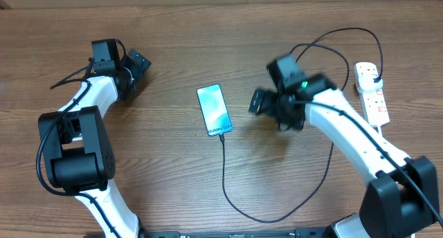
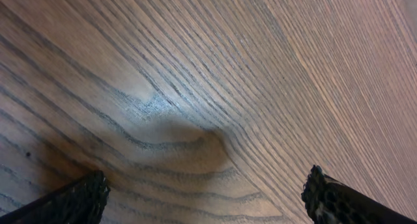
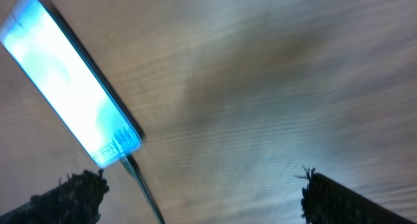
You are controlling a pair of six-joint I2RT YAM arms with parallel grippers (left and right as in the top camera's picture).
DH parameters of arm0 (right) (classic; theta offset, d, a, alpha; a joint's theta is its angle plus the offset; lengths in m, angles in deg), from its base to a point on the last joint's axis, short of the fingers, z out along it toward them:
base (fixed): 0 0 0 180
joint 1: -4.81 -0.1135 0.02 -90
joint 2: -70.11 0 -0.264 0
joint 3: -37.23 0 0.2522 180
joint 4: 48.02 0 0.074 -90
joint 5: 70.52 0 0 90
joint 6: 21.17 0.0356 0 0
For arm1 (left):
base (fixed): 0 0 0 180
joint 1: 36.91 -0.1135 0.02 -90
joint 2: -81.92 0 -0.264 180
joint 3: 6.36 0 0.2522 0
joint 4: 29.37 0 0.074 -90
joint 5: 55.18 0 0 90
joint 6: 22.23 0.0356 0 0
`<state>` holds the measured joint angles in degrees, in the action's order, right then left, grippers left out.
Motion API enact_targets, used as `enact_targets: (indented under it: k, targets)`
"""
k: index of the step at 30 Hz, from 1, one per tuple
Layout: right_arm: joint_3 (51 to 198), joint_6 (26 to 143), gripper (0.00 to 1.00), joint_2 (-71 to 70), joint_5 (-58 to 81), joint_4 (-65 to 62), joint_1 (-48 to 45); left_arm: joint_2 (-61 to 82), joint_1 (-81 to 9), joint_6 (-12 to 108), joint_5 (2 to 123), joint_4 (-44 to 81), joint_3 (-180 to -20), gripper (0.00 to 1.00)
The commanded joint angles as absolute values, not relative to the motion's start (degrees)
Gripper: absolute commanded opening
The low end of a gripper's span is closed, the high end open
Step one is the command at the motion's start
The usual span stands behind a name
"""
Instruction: Plug charger to phone and switch on socket
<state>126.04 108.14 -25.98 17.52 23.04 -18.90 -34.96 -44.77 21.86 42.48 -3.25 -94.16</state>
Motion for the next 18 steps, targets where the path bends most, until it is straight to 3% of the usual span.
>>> enact_targets:
  k: [1,18]
  targets:
    - [134.08,107.05,1.0,-25.67,35.32,27.04,-17.93,-35.55,-44.77,23.0,40.6,-2.35,-93.53,1.0]
    - [136.18,111.38,1.0,-33.65,36.95,30.25,7.31,-35.55,-44.77,23.0,40.6,-2.35,-93.53,1.0]
